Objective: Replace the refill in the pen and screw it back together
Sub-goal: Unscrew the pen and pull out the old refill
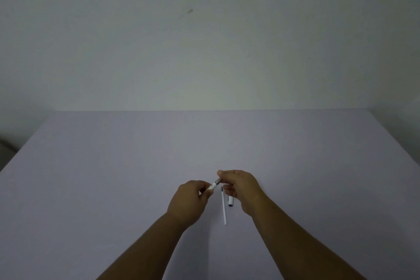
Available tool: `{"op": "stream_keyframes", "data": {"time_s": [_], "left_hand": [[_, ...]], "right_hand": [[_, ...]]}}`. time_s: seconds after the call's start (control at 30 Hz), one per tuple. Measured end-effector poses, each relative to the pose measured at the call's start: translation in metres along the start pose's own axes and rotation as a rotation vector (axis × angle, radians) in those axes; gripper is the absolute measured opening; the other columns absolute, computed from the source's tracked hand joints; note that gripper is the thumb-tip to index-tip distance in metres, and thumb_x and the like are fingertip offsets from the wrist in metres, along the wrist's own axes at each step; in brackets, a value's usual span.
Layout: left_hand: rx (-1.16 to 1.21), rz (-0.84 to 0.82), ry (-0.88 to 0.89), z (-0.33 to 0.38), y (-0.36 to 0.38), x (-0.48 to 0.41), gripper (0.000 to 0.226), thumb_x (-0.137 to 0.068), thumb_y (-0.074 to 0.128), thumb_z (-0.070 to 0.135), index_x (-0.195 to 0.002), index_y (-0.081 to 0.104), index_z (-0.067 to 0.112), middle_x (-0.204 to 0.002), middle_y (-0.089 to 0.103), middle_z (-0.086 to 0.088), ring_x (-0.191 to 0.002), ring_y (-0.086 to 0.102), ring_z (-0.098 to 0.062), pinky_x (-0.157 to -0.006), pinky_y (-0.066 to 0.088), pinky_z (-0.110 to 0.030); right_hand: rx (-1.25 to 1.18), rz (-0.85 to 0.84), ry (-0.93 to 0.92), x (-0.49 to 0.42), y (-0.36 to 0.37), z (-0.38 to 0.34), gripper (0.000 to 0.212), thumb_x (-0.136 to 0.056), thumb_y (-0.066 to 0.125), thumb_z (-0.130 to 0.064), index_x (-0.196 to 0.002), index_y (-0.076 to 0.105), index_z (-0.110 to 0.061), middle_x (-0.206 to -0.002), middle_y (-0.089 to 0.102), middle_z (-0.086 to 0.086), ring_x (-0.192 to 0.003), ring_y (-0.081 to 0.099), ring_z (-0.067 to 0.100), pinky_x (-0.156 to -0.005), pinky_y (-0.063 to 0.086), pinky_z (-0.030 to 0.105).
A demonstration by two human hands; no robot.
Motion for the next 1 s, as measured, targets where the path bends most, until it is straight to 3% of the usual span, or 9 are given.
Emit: {"op": "stream_keyframes", "data": {"time_s": [0.03,0.1,0.2,0.27,0.37,0.57,0.8,0.93,1.0], "left_hand": [[-0.001,-0.001,0.001,0.000,0.000,0.000,0.024,-0.094,0.052,0.031,-0.103,0.069,0.016,-0.083,0.059,0.007,-0.071,0.053,-0.010,-0.057,0.036,-0.012],[-0.001,-0.001,-0.005,0.000,0.000,0.000,0.024,-0.094,0.052,0.031,-0.103,0.069,0.016,-0.083,0.059,0.008,-0.071,0.053,-0.010,-0.058,0.036,-0.011],[-0.002,-0.006,-0.013,-0.001,0.000,0.001,0.024,-0.094,0.052,0.031,-0.103,0.069,0.016,-0.085,0.059,0.007,-0.071,0.053,-0.011,-0.058,0.037,-0.011],[-0.001,-0.011,-0.007,-0.001,0.000,0.001,0.024,-0.094,0.052,0.030,-0.103,0.069,0.016,-0.084,0.059,0.007,-0.071,0.053,-0.011,-0.058,0.036,-0.011],[0.004,-0.027,-0.005,-0.001,0.000,0.002,0.024,-0.094,0.052,0.030,-0.103,0.068,0.016,-0.083,0.059,0.007,-0.071,0.054,-0.011,-0.059,0.038,-0.013],[0.031,-0.086,-0.026,-0.001,-0.001,0.003,0.026,-0.095,0.050,0.027,-0.118,0.060,0.021,-0.089,0.058,0.005,-0.078,0.059,-0.016,-0.074,0.048,-0.025],[0.083,-0.132,-0.016,0.003,0.000,0.003,0.024,-0.096,0.048,0.025,-0.118,0.053,0.032,-0.090,0.060,0.003,-0.076,0.062,-0.019,-0.073,0.055,-0.032],[0.110,-0.143,-0.040,-0.004,0.000,0.002,0.021,-0.096,0.046,0.025,-0.113,0.053,0.034,-0.089,0.060,0.000,-0.071,0.059,-0.018,-0.068,0.054,-0.033],[0.132,-0.140,-0.067,-0.007,0.000,0.000,0.020,-0.095,0.046,0.025,-0.112,0.053,0.034,-0.087,0.059,0.001,-0.070,0.060,-0.020,-0.071,0.056,-0.036]], "right_hand": [[0.035,0.004,-0.004,0.001,0.000,0.001,0.018,-0.080,0.072,-0.024,-0.083,0.070,-0.007,-0.069,0.062,0.003,-0.062,0.054,0.015,-0.071,0.052,0.030],[0.028,-0.005,-0.030,0.003,0.001,0.000,0.009,-0.082,0.069,-0.017,-0.077,0.069,-0.009,-0.068,0.060,0.005,-0.062,0.053,0.015,-0.069,0.051,0.028],[-0.054,-0.033,-0.045,0.004,0.002,-0.001,0.013,-0.084,0.062,-0.002,-0.085,0.068,-0.012,-0.086,0.066,0.012,-0.077,0.059,0.020,-0.074,0.053,0.027],[-0.040,-0.036,-0.020,0.005,0.002,0.000,0.004,-0.085,0.065,-0.009,-0.084,0.068,-0.012,-0.082,0.065,0.009,-0.073,0.058,0.019,-0.072,0.052,0.027],[0.018,-0.027,-0.031,0.007,0.003,0.000,0.011,-0.086,0.066,-0.015,-0.077,0.069,-0.010,-0.067,0.059,0.004,-0.061,0.053,0.015,-0.066,0.050,0.026],[-0.053,0.086,-0.081,0.002,-0.005,-0.006,0.015,-0.088,0.059,-0.004,-0.100,0.069,-0.006,-0.077,0.063,0.008,-0.070,0.055,0.017,-0.081,0.053,0.033],[-0.003,0.103,-0.128,0.004,-0.004,-0.015,0.010,-0.082,0.069,-0.009,-0.086,0.064,-0.017,-0.084,0.065,0.009,-0.070,0.060,0.018,-0.082,0.056,0.035],[-0.175,0.274,-0.177,-0.003,-0.019,-0.028,0.007,-0.083,0.067,-0.009,-0.084,0.062,-0.014,-0.071,0.060,0.004,-0.061,0.054,0.014,-0.072,0.052,0.033],[-0.138,0.355,-0.160,-0.015,-0.032,-0.024,0.008,-0.082,0.067,-0.008,-0.080,0.062,-0.014,-0.068,0.060,0.005,-0.057,0.052,0.015,-0.066,0.049,0.032]]}}
Point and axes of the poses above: each hand's wrist, its own x-axis away from the middle knuckle, its own y-axis out of the palm, z = x × y, the point moved 3 cm from there along -x, towards the middle knuckle
